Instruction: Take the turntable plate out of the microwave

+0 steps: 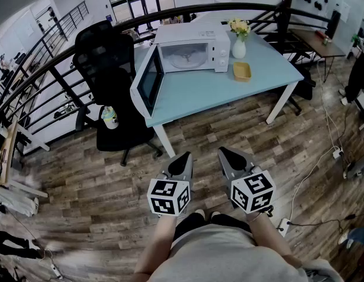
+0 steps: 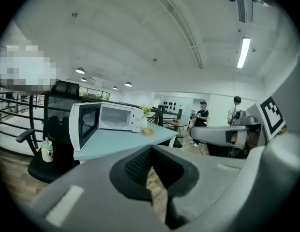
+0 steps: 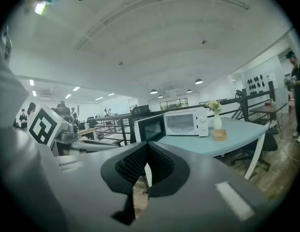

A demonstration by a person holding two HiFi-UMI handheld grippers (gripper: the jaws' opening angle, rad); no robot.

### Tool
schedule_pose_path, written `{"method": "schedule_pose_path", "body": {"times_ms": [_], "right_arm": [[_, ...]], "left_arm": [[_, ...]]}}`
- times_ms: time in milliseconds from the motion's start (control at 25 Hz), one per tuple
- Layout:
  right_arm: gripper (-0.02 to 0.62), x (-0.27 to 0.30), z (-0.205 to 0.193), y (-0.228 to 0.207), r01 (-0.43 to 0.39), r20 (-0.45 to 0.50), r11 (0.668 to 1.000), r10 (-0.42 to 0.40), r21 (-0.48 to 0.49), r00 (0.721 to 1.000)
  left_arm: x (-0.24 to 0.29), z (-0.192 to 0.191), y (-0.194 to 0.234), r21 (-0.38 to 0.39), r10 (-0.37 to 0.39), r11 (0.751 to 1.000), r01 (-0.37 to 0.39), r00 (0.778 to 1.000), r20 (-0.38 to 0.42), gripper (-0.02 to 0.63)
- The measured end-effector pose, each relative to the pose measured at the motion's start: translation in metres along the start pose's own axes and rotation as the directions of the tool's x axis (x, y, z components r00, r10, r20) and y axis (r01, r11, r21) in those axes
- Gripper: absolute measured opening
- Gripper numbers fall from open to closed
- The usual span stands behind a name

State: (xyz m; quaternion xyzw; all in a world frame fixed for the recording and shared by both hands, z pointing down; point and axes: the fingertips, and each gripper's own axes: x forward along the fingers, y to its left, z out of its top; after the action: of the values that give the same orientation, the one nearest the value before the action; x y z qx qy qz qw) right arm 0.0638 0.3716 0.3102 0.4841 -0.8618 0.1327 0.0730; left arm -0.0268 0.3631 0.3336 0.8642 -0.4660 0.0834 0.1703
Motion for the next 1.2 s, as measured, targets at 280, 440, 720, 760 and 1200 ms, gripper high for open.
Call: {"method": "schedule_pose_path", "body": {"times_ms": [280,440,720,760,1200], "right_arm": [[0.021,0.008,-0.001,0.002,-0.029,-0.008,1.000,0.029,-0.004,1.000],[0.021,0.013,-0.005,0.003,-0.035,-0.017,0.999,0.035,0.008,0.999],[0.023,0.024,0.001,0.004,-0.022,0.012,1.000,0.022,-0.001,1.000],[0.023,0.025,0.002,0.006,-0.024,0.016,1.000,0.024,0.002,1.000],[0.023,0.035,-0.009,0.018,0.005,-0.002,1.000,-0.005,0.028,1.000]], "left_arm": [[0.004,-0.001,0.006,-0.003,0.004,1.000,-0.004,1.000,-0.005,0.000],[0.005,-0.001,0.008,-0.017,-0.009,1.000,0.009,1.000,-0.004,0.000],[0.007,0.001,0.020,0.006,-0.032,0.999,0.032,0.999,-0.005,0.000],[0.007,0.002,0.021,0.010,-0.039,0.999,0.040,0.999,-0.002,0.000],[0.006,-0.007,0.048,0.003,-0.078,0.997,0.078,0.997,-0.026,0.000]]}}
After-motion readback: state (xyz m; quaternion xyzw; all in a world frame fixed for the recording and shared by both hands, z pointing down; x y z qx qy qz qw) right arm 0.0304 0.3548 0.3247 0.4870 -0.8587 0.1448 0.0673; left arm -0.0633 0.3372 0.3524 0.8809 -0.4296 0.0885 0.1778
